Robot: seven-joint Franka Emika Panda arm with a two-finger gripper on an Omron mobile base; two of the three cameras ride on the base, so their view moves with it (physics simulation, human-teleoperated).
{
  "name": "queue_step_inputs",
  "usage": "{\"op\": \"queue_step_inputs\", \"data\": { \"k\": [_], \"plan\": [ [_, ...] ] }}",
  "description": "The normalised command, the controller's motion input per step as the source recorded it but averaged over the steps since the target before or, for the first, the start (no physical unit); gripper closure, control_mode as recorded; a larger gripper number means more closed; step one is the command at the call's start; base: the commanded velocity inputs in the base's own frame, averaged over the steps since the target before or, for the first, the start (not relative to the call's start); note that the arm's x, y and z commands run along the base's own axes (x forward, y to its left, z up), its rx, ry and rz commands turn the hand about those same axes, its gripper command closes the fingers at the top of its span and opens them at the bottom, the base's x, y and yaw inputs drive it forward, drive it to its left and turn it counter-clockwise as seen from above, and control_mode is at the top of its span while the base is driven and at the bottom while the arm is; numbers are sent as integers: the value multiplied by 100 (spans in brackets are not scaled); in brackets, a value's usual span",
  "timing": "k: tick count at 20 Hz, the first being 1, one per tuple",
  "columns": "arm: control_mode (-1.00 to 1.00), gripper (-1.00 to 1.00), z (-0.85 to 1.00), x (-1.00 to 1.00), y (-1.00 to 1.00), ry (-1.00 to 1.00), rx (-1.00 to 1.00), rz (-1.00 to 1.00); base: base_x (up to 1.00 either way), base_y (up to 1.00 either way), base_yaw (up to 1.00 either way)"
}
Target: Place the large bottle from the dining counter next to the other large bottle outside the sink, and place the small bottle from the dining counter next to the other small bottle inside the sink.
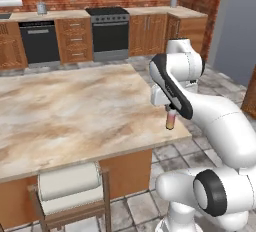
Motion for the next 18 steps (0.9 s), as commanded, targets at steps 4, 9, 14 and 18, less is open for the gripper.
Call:
{"op": "queue_step_inputs", "data": {
  "k": [4, 9, 14, 18],
  "plan": [
    [100, 100, 0, 0, 0, 0, 0, 0, 31, -100, 0],
    [100, 100, 0, 0, 0, 0, 0, 0, 40, -99, 0],
    [100, 100, 0, 0, 0, 0, 0, 0, 58, -94, 1],
    [100, 100, 0, 0, 0, 0, 0, 0, 80, -76, 7]
  ]
}}
